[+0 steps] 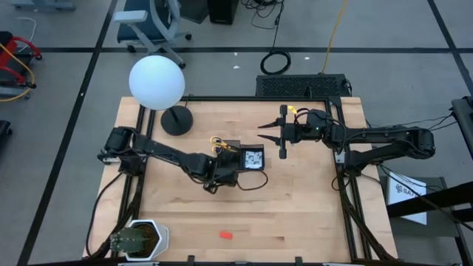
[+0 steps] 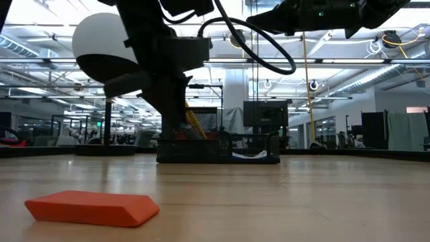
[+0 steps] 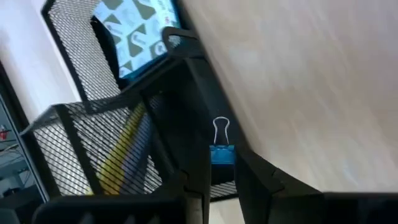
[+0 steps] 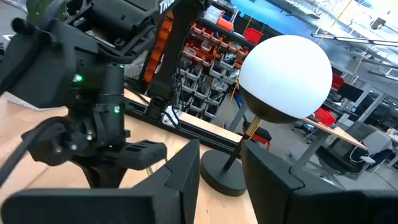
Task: Pick and place office supplies into organizer
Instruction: Put the blue binder clip into the desk organizer
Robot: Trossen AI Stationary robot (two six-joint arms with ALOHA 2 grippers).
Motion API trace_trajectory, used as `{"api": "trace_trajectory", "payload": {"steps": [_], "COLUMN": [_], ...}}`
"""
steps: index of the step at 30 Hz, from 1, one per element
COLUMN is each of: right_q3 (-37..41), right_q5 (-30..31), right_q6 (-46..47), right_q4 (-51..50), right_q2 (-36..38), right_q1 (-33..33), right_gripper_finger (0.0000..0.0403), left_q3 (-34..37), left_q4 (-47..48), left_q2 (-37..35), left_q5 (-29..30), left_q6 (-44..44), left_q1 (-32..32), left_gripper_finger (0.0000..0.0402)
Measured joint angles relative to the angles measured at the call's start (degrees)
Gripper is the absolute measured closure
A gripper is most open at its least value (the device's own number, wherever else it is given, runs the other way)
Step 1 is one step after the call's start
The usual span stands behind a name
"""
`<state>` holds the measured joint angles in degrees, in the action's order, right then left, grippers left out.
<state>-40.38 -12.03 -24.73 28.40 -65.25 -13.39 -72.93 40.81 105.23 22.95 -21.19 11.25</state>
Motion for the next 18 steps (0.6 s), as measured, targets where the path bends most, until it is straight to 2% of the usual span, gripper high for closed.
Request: {"api": "trace_trajectory", "payload": {"steps": [18], "right_q3": [0.0], "right_q5": [0.0], "right_q6": [0.0], "right_q4": [0.0], "right_q2": [0.0], "right_q1": [0.0], "right_gripper_finger": [0.0293], "left_q3": [0.0], "left_q4": [-2.1], "left_q2": [-0.1], "left_q5": [1.1], "left_q6": [-3.7], "left_q1": [-4.8], "left_gripper_finger": [0.0340]}}
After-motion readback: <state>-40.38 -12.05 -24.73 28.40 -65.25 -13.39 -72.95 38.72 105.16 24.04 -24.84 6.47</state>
